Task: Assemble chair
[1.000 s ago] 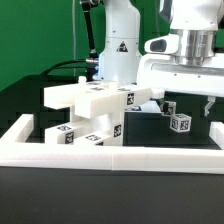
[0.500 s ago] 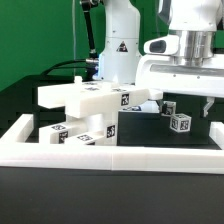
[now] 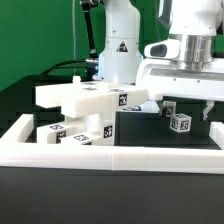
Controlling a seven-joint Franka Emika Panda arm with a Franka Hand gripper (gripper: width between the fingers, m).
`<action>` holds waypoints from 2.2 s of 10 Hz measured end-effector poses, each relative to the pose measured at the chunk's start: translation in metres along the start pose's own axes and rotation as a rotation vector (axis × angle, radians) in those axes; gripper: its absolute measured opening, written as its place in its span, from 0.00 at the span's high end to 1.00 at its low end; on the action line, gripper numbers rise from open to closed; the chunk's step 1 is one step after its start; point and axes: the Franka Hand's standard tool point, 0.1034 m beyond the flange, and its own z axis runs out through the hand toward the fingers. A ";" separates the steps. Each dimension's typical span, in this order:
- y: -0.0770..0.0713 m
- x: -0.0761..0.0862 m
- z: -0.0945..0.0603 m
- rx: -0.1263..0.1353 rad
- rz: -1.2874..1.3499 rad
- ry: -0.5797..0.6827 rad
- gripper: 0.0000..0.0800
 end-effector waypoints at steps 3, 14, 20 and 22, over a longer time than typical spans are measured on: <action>0.000 -0.002 0.005 -0.006 -0.005 -0.006 0.19; 0.000 -0.002 0.006 -0.008 0.008 -0.010 0.51; -0.003 -0.015 -0.037 0.023 0.167 -0.062 0.51; 0.012 -0.006 -0.057 0.040 0.139 -0.052 0.51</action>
Offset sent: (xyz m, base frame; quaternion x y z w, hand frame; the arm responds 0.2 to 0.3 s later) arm 0.0093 0.0035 -0.0050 0.0065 0.0079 -0.0160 0.9998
